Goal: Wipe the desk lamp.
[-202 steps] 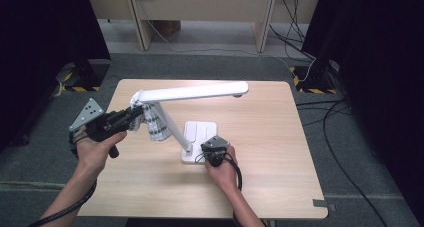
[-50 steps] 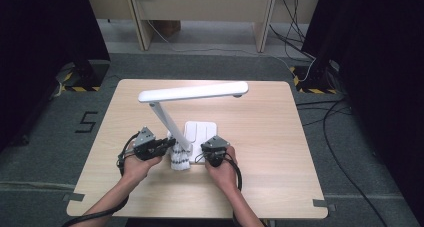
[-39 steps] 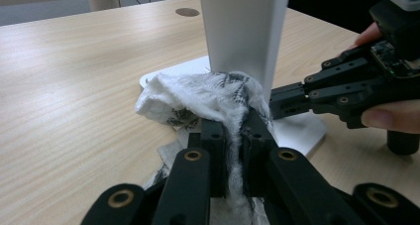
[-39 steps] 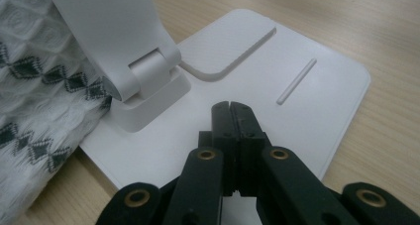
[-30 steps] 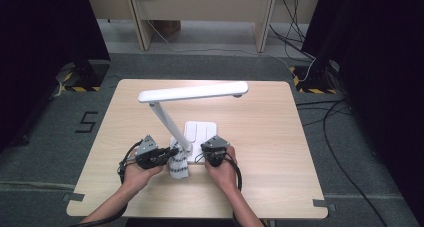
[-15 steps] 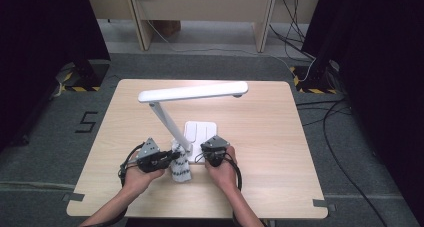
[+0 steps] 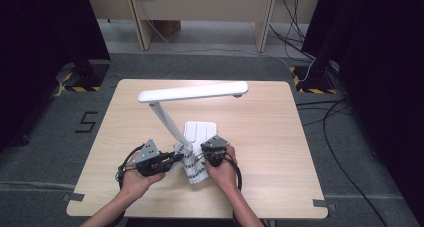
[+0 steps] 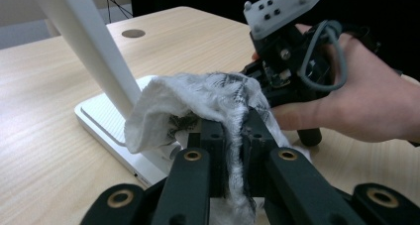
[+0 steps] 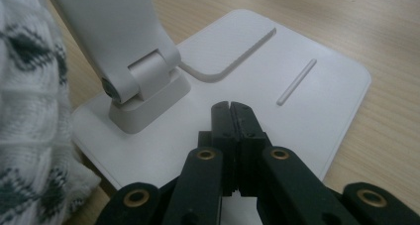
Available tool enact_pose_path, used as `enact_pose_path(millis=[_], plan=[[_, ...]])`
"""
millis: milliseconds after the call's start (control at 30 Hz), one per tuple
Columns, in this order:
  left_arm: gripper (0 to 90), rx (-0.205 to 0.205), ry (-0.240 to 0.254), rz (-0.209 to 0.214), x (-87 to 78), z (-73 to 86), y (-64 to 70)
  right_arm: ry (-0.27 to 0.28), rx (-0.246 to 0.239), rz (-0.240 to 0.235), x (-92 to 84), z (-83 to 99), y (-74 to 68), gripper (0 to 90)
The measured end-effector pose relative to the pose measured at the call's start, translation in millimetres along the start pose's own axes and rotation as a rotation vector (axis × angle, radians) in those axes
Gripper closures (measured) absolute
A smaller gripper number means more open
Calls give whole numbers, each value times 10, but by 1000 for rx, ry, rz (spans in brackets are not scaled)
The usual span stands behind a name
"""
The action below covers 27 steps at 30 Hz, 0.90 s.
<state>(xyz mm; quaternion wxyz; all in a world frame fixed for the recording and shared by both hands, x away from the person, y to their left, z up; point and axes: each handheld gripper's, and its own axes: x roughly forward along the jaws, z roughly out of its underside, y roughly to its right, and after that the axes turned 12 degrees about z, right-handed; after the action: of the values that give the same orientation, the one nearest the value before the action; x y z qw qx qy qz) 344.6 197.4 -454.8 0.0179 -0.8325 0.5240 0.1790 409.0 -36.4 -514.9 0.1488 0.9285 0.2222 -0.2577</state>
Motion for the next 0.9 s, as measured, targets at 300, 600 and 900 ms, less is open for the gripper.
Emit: enact_pose_path(millis=[300, 600, 900], plan=[[829, 7, -5, 0, -17, -11, 9, -6, 27, -5, 2, -5, 38, 808], [828, 8, -29, -15, 29, 26, -44, 51, 35, -54, -304, -215, 127, 662], [828, -7, -40, -20, 65, 37, -76, 73, -4, -147, -633, -305, 60, 536]])
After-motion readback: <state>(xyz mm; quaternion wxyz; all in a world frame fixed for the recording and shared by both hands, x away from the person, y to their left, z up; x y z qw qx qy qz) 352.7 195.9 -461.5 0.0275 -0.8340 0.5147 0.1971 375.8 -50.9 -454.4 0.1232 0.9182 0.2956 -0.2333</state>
